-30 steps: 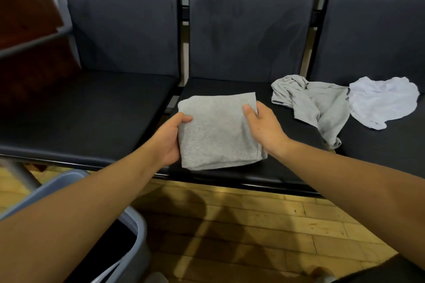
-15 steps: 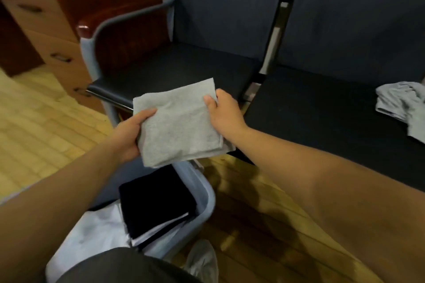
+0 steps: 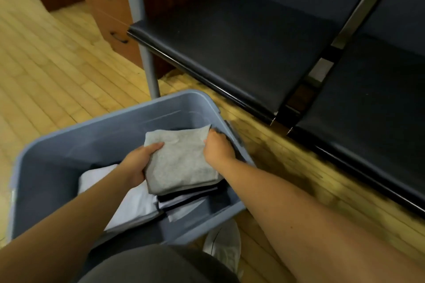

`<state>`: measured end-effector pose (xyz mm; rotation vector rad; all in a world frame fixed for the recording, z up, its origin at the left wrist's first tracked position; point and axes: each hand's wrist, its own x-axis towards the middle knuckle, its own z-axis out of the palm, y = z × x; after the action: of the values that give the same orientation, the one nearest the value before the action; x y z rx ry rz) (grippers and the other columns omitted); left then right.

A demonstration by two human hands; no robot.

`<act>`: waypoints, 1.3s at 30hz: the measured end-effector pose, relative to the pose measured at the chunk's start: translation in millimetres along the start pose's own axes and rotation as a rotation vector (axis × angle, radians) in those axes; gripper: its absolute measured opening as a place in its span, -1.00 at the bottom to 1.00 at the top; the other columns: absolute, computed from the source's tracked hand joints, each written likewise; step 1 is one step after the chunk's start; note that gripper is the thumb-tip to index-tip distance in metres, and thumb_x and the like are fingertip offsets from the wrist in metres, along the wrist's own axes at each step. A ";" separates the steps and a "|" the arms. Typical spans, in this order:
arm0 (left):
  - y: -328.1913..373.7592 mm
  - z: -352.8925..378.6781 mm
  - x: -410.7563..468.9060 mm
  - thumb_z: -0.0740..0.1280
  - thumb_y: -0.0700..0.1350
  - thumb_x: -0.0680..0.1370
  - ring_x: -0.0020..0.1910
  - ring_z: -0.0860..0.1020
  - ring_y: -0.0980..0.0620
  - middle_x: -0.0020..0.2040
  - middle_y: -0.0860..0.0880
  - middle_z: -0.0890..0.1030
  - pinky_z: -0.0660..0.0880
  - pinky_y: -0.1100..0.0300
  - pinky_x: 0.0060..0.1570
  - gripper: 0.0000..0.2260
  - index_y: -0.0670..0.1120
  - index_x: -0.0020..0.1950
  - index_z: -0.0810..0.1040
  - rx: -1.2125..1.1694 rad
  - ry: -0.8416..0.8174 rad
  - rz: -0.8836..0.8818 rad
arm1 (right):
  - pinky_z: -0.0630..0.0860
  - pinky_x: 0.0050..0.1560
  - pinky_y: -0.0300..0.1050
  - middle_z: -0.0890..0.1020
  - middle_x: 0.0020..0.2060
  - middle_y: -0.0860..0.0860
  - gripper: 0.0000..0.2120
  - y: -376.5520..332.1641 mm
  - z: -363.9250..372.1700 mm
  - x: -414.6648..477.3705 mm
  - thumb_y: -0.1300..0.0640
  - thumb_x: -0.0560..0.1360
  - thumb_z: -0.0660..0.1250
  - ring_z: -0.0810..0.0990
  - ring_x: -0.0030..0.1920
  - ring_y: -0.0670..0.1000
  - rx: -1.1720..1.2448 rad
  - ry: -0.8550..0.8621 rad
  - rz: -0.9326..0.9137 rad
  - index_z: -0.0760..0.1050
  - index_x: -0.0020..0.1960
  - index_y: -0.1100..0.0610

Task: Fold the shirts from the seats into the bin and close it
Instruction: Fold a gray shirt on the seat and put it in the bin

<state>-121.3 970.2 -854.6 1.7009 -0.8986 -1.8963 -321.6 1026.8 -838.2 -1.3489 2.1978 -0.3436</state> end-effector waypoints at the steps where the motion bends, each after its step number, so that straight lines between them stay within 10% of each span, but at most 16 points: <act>1: -6.8 -0.3 8.5 0.45 0.00 0.55 0.11 0.63 -0.16 0.16 -0.14 0.66 0.56 -0.10 0.08 -0.69 -0.10 0.22 0.55 0.004 0.017 0.002 | 0.55 0.18 0.13 0.55 0.27 0.26 -0.57 0.9 6.4 3.8 0.30 0.63 0.18 0.57 0.22 0.24 -0.053 0.001 -0.003 0.26 0.48 0.32; 6: -30.0 4.1 36.7 0.35 0.01 0.62 0.11 0.62 -0.16 0.18 -0.15 0.63 0.56 -0.11 0.12 -0.68 -0.12 0.30 0.51 0.025 0.112 0.049 | 0.51 0.18 0.11 0.52 0.29 0.27 -0.54 -0.1 25.8 22.2 0.33 0.62 0.16 0.55 0.24 0.25 -0.073 0.064 -0.028 0.22 0.51 0.29; 12: -21.4 -6.8 48.4 0.28 0.20 0.60 0.14 0.56 -0.27 0.24 -0.27 0.55 0.56 -0.13 0.13 -0.41 -0.25 0.40 0.38 0.828 0.207 0.120 | 0.49 0.23 0.13 0.44 0.33 0.27 -0.56 4.1 27.5 14.7 0.22 0.60 0.25 0.49 0.28 0.29 -0.015 -0.095 0.097 0.29 0.43 0.30; 16: 34.6 1.6 18.9 0.27 0.01 0.63 0.04 0.56 -0.19 0.11 -0.21 0.61 0.46 -0.02 0.01 -0.71 -0.16 0.21 0.53 0.932 0.218 0.271 | 0.40 -0.14 -0.07 0.53 -0.06 0.19 -0.89 -6.7 -18.8 1.5 0.18 0.60 0.23 0.56 0.00 0.22 0.099 -0.077 0.019 0.43 0.01 0.23; 21: 112.6 43.3 -43.1 0.29 -0.06 0.61 -0.05 0.65 -0.18 -0.03 -0.18 0.67 0.61 -0.08 0.07 -0.84 -0.13 -0.07 0.55 0.901 0.228 0.434 | 0.49 -0.19 0.01 0.55 -0.32 0.17 -0.84 -18.8 -112.9 -16.4 0.22 0.50 0.21 0.50 -0.26 0.15 0.266 0.078 -0.084 0.50 -0.23 0.20; 27: 180.2 141.5 -133.6 0.24 -0.19 0.63 -0.20 0.66 -0.13 -0.21 -0.13 0.66 0.62 0.00 -0.06 -0.86 -0.20 0.03 0.58 0.805 0.047 0.606 | 0.62 0.09 0.19 0.67 -0.14 0.19 -0.76 27.5 -247.6 -62.6 0.13 0.56 0.24 0.68 -0.08 0.17 0.443 0.286 0.002 0.58 -0.12 0.27; 39: 109.3 414.0 -241.0 0.26 -0.12 0.62 -0.11 0.64 0.00 -0.09 -0.08 0.69 0.58 0.09 -0.06 -0.86 -0.12 0.00 0.59 1.089 -0.468 0.814 | 0.49 -0.17 -0.08 0.58 -0.25 0.17 -0.83 289.6 -365.9 -230.4 0.18 0.56 0.27 0.57 -0.19 0.11 0.288 0.667 0.439 0.50 -0.17 0.24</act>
<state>-503.5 1135.7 -593.7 0.9273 -2.6351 -1.2341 -660.6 1343.8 -602.7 -0.6093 2.7482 -1.0037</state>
